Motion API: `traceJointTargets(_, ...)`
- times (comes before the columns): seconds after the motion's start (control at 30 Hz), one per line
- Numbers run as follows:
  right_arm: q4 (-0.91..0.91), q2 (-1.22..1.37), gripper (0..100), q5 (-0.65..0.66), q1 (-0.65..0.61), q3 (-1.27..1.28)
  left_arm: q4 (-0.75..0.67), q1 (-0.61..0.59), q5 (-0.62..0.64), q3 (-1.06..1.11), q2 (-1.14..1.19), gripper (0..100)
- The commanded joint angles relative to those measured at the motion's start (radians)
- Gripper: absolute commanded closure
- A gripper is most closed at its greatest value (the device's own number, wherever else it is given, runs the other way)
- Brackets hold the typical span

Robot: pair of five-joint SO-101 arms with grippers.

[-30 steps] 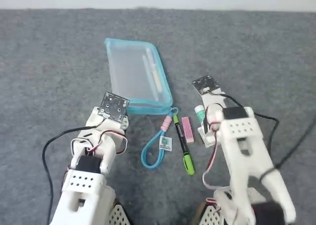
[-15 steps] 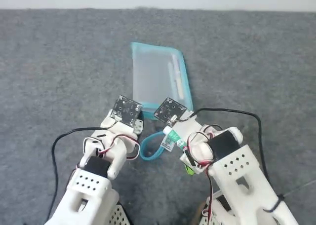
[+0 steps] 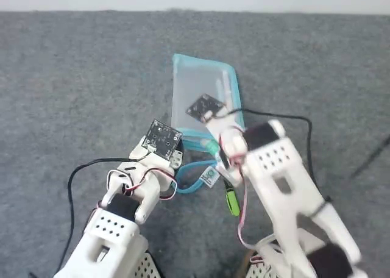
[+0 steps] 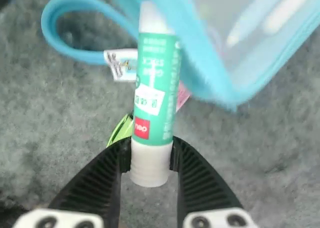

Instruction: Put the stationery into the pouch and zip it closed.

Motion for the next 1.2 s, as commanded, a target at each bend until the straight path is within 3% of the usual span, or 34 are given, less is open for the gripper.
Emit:
traceJointTargets(0.0, -0.008, 0.137, 99.2, -0.051, 0.013, -0.187, -0.032, 0.011, 0.012, -0.039, -0.006, 99)
traceJointTargets(0.2, 0.002, 0.366, 99.2, -0.230, 0.013, -0.423, -0.032, 0.011, 0.012, -0.038, -0.006, 99)
traceJointTargets(0.5, 0.179, 0.578, 99.2, -0.402, 0.015, -0.836, -0.032, 0.011, 0.012, -0.038, -0.006, 99)
traceJointTargets(0.57, 0.213, 0.613, 96.9, -0.393, 0.012, -0.905, -0.032, 0.011, 0.011, -0.038, -0.006, 99)
traceJointTargets(0.8, 0.283, 0.662, 70.0, -0.390, 0.008, -1.013, -0.032, 0.011, 0.009, -0.036, -0.005, 99)
traceJointTargets(1.17, 0.363, 0.507, 70.0, -0.269, 0.016, -1.008, -0.032, 0.005, 0.008, -0.028, -0.006, 99)
